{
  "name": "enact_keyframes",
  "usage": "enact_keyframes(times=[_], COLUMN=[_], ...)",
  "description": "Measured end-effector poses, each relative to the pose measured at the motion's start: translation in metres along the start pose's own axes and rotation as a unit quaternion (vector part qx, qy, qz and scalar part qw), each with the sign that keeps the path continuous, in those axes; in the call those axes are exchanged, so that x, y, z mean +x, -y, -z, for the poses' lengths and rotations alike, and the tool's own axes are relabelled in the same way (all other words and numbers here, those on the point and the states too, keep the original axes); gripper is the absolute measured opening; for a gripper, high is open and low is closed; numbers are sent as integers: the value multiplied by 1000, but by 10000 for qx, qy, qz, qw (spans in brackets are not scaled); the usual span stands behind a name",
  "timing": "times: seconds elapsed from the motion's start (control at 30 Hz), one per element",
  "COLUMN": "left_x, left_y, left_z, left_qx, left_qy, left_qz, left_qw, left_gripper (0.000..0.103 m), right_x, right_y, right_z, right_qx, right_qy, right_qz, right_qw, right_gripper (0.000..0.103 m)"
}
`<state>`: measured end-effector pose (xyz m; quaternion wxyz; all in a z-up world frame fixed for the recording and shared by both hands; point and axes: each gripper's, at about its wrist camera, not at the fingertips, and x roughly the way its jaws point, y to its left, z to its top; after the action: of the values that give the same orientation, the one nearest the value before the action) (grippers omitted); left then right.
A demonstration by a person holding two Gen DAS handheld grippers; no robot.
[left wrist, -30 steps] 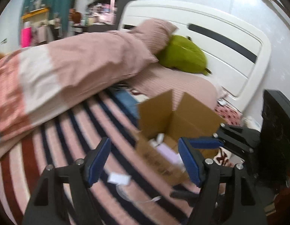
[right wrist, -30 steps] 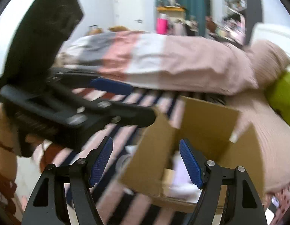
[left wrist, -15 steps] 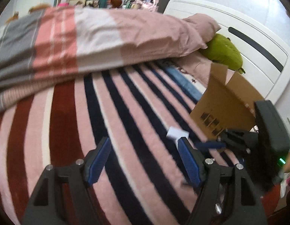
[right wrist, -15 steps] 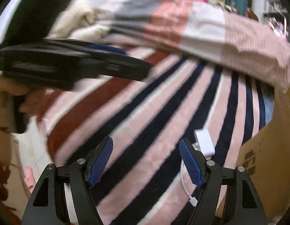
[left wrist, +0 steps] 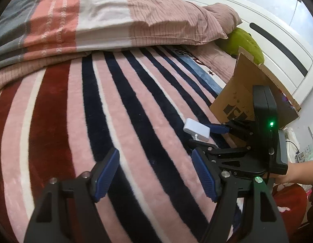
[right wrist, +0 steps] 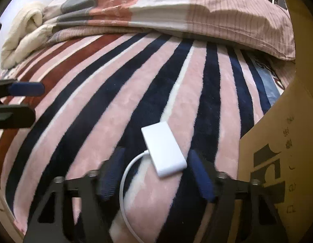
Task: Organize rigid objects
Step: 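Move the right gripper back and grasp the white adapter with cable, then carry the adapter into the box and release it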
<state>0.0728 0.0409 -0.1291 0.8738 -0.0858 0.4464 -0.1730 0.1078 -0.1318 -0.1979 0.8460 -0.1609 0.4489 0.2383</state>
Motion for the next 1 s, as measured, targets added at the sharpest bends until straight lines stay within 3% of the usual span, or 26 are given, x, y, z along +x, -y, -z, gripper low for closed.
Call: enact_keyframes(times=[0.13,0.33,0.53,0.6,0.67,0.77,1.0], left_x=[0,-7,-29,-42,-56,-74,-85], left_y=[4,17,39,47,57,78,132], left_z=[-2,-8,-21,-30,-41,-58,-98], left_qx=[5,48,148,180,237,470,901], left_qy=[-6,15,177,311,414,601,779], left_qz=[51,292,695,792,959,860,1016], left_qw=[10000,9996,9973,9962,9942,9934,9877], left_gripper=[71,71,70,64,51,45,43], right_x=[-4,-26,-79,-100,-120,-145,-198], right_y=[-12,-32,-58,-60,-59,-54,-15], right_z=[0,0,-16,-24,-31,-39,-52], right_qx=[-169,-399,-740,-845,-912,-979,-852], right_qy=[45,258,792,1032,1253,1539,1976], right_qz=[5,-446,-828,-881,-889,-793,-400], right_qw=[9998,9979,9907,9871,9839,9800,9758], right_gripper=[38,37,37,37,37,37,37])
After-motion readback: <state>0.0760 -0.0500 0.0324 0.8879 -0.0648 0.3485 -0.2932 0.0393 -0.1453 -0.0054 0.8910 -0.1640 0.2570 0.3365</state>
